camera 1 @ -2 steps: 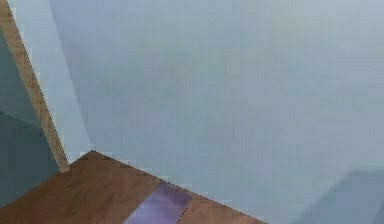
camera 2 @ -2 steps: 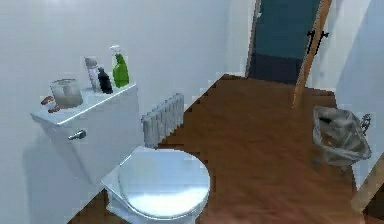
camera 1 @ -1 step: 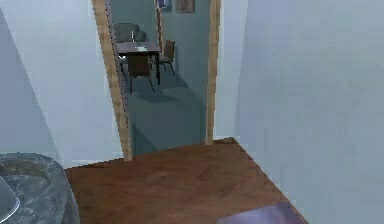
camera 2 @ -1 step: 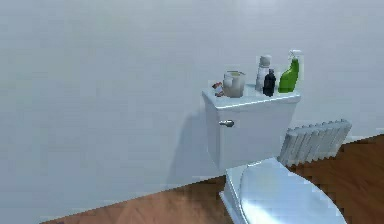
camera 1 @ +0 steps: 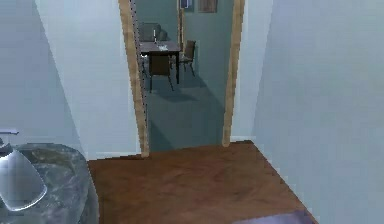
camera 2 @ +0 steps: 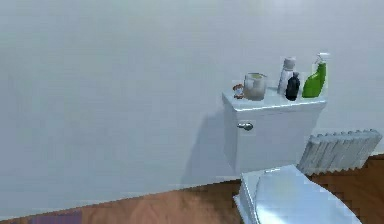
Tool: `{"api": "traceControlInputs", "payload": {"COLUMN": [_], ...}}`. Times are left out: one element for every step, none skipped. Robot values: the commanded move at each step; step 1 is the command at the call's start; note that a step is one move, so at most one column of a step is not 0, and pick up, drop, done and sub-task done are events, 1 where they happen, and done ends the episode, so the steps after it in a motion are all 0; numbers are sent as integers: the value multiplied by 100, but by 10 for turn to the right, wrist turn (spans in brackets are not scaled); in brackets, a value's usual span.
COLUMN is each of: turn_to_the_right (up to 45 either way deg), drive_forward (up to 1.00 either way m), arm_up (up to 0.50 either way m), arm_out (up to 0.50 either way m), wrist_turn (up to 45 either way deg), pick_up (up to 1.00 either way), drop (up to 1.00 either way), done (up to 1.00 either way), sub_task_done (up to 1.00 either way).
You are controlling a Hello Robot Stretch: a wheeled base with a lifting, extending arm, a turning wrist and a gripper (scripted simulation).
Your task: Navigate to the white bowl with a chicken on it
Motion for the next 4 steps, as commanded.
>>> {"api": "traceControlInputs", "payload": {"turn_to_the_right": [0, 0, 0, -120], "drive_forward": [100, 100, 45, 0], "arm_up": [0, 0, 0, 0], "arm_out": [0, 0, 0, 0], "wrist_turn": [0, 0, 0, 0], "pick_up": [0, 0, 0, 0], "drop": [0, 0, 0, 0], "done": [0, 0, 0, 0], "sub_task_done": [0, 0, 0, 0]}}
